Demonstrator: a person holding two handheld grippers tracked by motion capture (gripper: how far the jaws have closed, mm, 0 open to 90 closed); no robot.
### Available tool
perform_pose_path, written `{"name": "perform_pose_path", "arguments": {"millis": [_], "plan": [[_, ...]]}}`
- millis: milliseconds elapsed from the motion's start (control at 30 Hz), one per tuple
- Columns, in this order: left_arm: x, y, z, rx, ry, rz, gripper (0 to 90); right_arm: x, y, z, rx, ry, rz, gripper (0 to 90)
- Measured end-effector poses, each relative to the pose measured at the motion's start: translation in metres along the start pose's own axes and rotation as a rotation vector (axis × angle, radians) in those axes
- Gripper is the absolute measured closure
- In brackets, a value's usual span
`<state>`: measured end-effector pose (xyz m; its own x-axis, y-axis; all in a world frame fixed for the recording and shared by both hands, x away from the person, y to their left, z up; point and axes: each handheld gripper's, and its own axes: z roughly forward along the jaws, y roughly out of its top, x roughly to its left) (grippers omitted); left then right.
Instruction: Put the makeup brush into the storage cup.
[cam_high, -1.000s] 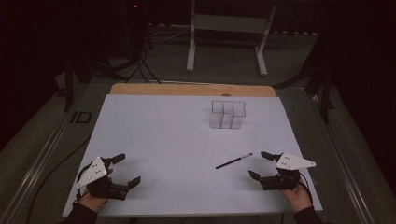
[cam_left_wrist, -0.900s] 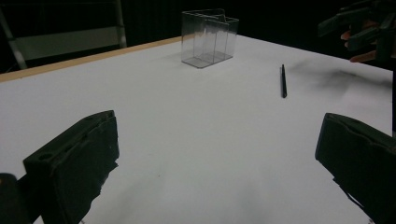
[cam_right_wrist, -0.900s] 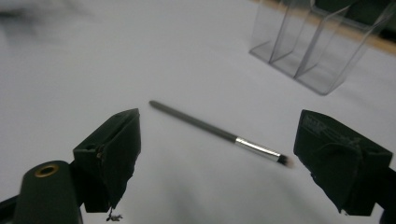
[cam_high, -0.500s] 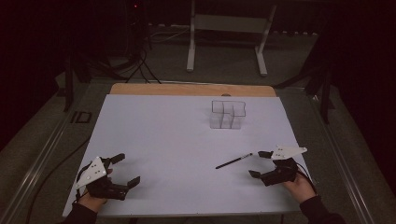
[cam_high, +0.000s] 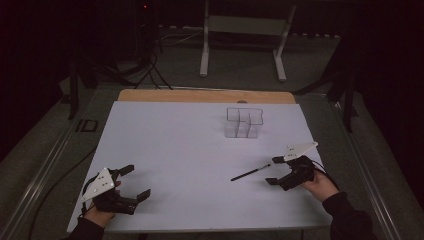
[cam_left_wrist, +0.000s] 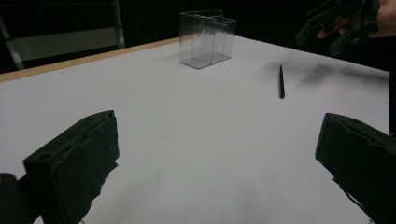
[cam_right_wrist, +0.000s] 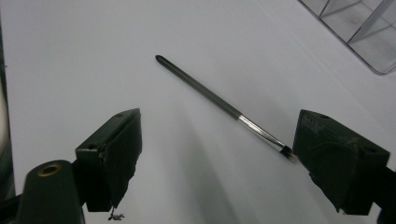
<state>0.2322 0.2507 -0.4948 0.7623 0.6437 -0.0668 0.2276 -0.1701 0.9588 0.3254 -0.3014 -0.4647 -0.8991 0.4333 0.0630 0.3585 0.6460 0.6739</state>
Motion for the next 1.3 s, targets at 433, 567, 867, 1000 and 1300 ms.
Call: {"name": "perform_pose_path", "arguments": {"millis": [433, 567, 867, 1000, 1300], "plan": [[0.0, 0.0, 0.0, 0.003, 0.0, 0.0, 0.4, -0.017, 0.023, 0.003, 0.14, 0.058, -0.069, 16.1], [0.0, 0.0, 0.0, 0.003, -0.001, 0.0, 0.4, -0.02, 0.032, 0.004, 0.173, 0.072, -0.097, 17.1], [0.0, -0.001, 0.001, 0.012, -0.004, 0.002, 0.4, -0.024, 0.04, 0.007, 0.237, 0.109, -0.133, 18.8], [0.0, -0.001, 0.001, 0.014, -0.005, 0.004, 0.4, -0.028, 0.042, 0.009, 0.278, 0.13, -0.141, 18.8], [0.0, -0.001, 0.002, 0.016, -0.007, 0.005, 0.4, -0.031, 0.046, 0.016, 0.397, 0.146, -0.202, 18.6]]}}
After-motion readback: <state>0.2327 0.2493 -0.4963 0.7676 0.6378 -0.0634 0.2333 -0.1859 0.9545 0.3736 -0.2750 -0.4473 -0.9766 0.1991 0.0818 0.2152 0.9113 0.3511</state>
